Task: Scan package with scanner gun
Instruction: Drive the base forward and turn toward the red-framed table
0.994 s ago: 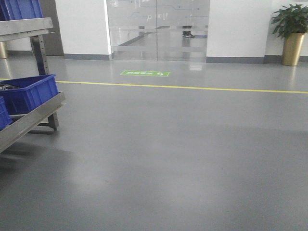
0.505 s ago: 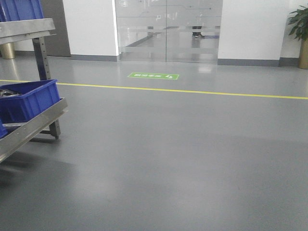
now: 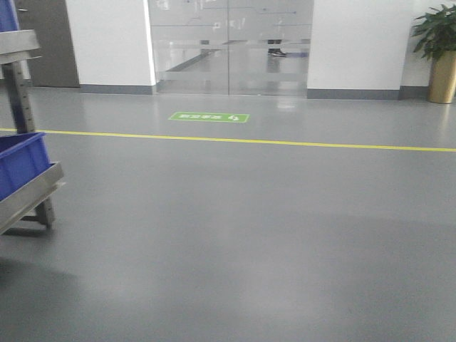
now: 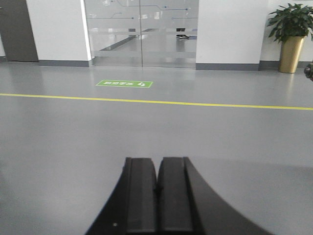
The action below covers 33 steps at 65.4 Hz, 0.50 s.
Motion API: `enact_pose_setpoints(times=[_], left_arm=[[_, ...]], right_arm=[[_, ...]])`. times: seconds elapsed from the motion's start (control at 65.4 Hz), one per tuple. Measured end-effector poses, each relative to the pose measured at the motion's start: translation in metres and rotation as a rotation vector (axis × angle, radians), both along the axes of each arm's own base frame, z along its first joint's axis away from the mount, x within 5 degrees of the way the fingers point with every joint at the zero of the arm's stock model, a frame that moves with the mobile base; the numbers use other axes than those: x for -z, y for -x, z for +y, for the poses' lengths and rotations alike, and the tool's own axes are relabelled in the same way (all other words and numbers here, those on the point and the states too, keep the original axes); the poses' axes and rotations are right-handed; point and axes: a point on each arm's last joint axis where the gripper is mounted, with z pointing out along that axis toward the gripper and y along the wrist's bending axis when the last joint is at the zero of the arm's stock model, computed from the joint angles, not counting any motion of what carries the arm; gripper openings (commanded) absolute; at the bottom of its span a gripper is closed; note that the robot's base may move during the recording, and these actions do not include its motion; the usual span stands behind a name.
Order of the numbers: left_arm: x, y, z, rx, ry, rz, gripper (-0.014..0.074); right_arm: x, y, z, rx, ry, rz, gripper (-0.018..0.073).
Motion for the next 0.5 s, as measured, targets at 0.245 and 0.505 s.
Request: enact_pose_setpoints(times=[0.245,0.505], left_arm=[[0.0000,0.0000,0.0000,0.000,0.000,0.000,-0.0111],[0.0000,0.0000,0.0000,0.000,0.000,0.000,-0.0111]], right_arm=[[0.0000,0.0000,0.0000,0.000,0.000,0.000,-0.0153],[0.0000,0.0000,0.0000,0.000,0.000,0.000,-0.0153]])
